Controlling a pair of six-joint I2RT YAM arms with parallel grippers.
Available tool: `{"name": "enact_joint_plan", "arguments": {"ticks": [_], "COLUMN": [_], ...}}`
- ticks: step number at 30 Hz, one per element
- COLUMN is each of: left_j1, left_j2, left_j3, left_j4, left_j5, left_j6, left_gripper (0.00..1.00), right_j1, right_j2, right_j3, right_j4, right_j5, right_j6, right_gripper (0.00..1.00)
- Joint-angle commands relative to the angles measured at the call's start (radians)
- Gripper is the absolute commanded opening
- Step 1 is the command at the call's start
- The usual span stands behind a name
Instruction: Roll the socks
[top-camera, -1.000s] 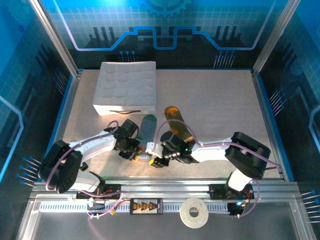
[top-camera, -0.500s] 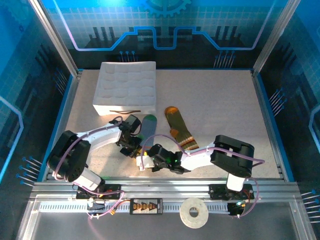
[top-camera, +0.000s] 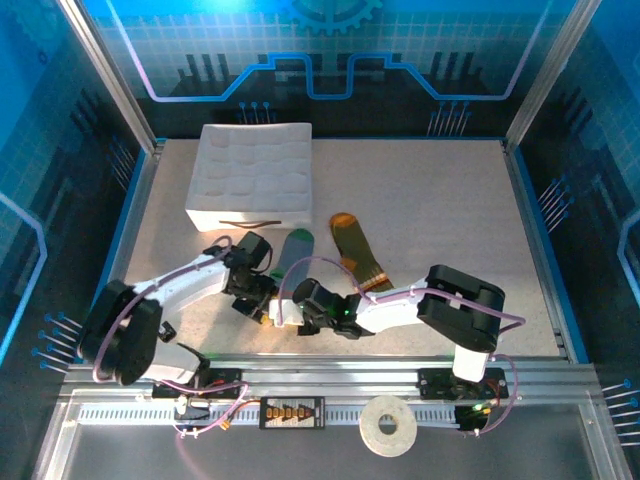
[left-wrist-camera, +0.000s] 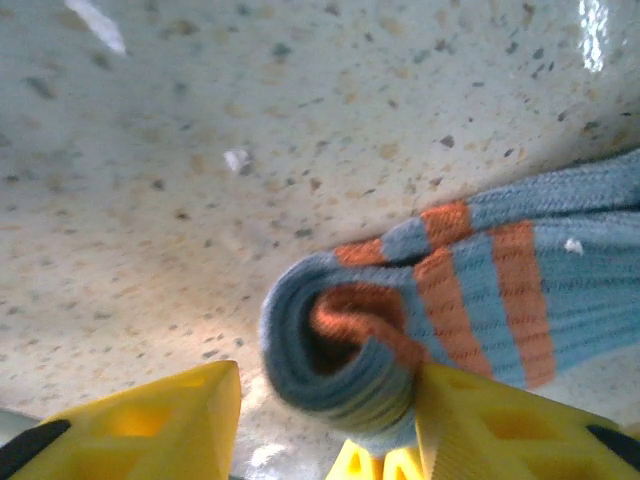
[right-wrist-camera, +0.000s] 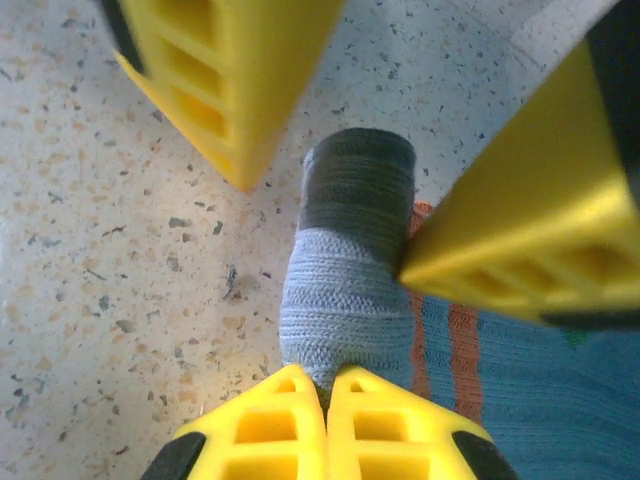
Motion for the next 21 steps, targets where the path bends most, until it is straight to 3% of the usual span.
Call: {"name": "enact_joint_plan", "arguments": {"ticks": [1, 4, 14, 21], "left_j1": [0.027, 0.042, 0.044, 0.035], "left_j2": [-0.085, -0.136, -0.288, -0.239], "left_j3": [-0.044, -0.061, -0.137, -0.164], "left_j4": [-0.031, -0.035, 0.071, 0.189], "left_j5": [0.005, 0.004, -0.023, 0.000], "left_j6": [-0.037, -0.043, -0.062, -0.062], "left_gripper": [0.56, 0.60, 0.57, 0.51], "right_j1": [-0.042, -0.073, -0.208, -0.281], "right_j2": [0.054, 0.068, 0.141, 0.202], "right_j3": [-0.007, 0.006, 0.098, 0.146], "right_j4": [-0.159, -0.179, -0.250, -0.297], "right_j5": [-0.152, -0.216, -0.456, -0.613], "right_j6": [0.147, 0.199, 0.354, 0.449], "right_gripper": [0.00, 0.00, 0.00, 0.00]}}
